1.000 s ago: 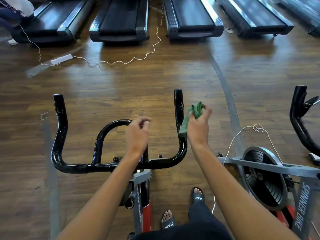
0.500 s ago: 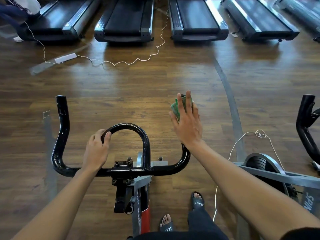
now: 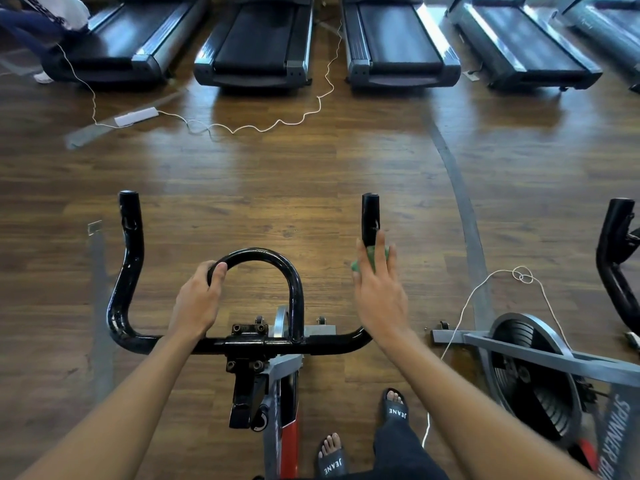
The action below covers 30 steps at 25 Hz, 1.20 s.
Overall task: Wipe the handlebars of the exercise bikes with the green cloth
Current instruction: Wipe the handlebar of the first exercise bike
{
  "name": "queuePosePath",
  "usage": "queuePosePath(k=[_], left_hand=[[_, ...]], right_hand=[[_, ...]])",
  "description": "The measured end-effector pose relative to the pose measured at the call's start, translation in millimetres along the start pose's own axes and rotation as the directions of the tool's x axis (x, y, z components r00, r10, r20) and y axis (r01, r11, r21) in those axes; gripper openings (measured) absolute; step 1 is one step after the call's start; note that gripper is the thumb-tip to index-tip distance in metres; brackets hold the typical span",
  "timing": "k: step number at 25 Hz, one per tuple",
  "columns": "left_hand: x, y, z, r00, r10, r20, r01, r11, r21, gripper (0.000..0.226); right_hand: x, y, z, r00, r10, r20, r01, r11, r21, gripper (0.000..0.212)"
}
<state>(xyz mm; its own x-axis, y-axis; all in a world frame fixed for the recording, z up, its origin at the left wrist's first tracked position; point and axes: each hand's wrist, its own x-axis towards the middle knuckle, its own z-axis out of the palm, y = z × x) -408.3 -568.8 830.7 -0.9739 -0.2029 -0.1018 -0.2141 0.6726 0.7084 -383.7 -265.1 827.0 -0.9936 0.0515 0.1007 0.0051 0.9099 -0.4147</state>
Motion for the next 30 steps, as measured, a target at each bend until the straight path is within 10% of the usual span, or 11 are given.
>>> queuePosePath(k=[16, 23, 30], left_hand=[[-5.9, 5.1, -4.2, 0.997, -0.072, 0.004, 0.07, 0.983, 0.17, 0.057], [-4.1, 3.3, -2.1, 0.998, -0.059, 0.009, 0.057, 0.985, 0.162, 0.054], [-3.4, 0.0, -2.7, 0.999, -0.051, 0.009, 0.049, 0.99, 0.133, 0.053]], right_hand=[[-101.1, -27.2, 23.3, 0.999, 0.024, -0.049, -0.03, 0.992, -0.122, 0.053], [-111.0, -94.1, 50.0, 0.984, -0.17, 0.057, 0.177, 0.967, -0.184, 0.053], [-112.9, -18.2, 19.3, 0.991, -0.132, -0.022, 0.124, 0.967, -0.224, 0.053]])
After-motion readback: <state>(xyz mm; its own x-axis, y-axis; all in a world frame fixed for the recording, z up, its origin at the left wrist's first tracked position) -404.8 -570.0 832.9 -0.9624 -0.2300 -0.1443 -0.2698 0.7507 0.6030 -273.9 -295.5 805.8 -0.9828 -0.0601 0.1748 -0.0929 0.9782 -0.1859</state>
